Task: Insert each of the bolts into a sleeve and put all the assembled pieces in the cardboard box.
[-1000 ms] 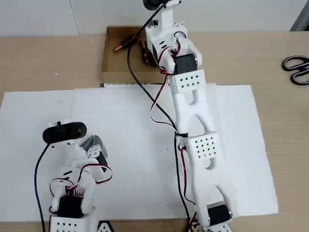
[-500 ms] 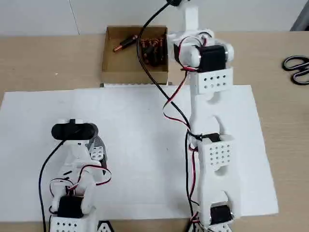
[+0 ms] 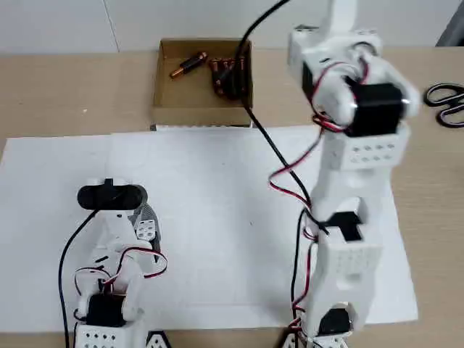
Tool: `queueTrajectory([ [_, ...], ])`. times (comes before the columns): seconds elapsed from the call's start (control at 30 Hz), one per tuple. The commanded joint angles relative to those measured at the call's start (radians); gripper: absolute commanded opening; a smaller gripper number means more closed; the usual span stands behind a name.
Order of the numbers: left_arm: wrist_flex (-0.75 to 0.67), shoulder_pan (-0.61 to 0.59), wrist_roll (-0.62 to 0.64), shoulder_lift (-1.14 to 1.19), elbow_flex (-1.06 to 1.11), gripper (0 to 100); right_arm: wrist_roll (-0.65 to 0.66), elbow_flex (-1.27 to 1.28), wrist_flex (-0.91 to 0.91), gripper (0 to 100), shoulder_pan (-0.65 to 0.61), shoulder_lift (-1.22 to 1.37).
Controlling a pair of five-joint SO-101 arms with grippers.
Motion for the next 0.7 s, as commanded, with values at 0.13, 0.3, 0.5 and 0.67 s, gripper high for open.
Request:
queueTrajectory([
  [0.13, -0.002, -0.005, -0.003, -0.014, -0.01, 1, -0.009, 0.511, -0.001, 0.2, 0.062, -0.452],
  [0.3, -0.002, -0.005, -0.003, -0.014, -0.01, 1, -0.015, 0.988, -0.005, 0.2, 0.087, -0.754],
  [0.5, -0.002, -0.005, -0.003, -0.014, -0.01, 1, -0.037, 1.583, -0.119, 0.2, 0.139, -1.084],
  [0.67, -0.002, -0.005, -0.003, -0.014, -0.01, 1, -0.037, 2.097, -0.297, 0.2, 0.162, -1.382],
])
